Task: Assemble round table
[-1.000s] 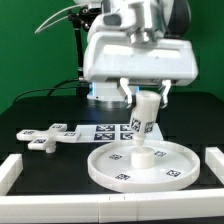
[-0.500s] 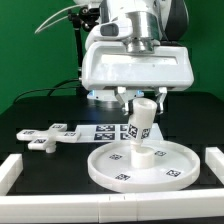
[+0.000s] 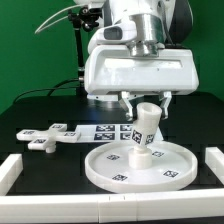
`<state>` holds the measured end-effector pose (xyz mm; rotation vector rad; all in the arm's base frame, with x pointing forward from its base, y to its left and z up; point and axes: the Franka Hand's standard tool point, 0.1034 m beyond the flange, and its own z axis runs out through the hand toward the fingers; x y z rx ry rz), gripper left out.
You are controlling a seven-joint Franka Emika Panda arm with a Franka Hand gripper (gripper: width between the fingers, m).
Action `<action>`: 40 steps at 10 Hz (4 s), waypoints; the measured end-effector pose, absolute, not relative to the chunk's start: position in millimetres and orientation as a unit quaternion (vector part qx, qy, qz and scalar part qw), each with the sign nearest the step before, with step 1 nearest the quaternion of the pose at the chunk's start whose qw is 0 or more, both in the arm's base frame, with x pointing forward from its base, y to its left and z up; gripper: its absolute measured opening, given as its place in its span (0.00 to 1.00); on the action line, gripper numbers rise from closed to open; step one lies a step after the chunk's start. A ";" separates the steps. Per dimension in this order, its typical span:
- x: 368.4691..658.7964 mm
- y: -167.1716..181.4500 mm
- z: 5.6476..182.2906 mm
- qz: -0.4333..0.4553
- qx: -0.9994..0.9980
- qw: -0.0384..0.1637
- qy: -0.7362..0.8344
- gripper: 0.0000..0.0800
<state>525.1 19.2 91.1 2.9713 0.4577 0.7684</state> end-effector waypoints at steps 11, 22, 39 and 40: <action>518.5 22.1 85.5 0.240 0.959 0.018 0.150 0.79; 528.7 -0.7 104.4 0.208 0.961 0.032 0.179 0.81; 514.0 -11.8 96.7 0.018 0.982 -0.014 0.187 0.81; 510.7 -17.4 96.3 0.013 0.982 -0.020 0.185 0.81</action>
Offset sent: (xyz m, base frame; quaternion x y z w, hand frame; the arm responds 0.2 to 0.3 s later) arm -0.0235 0.0101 -0.0134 0.0007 0.0277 0.0336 0.9991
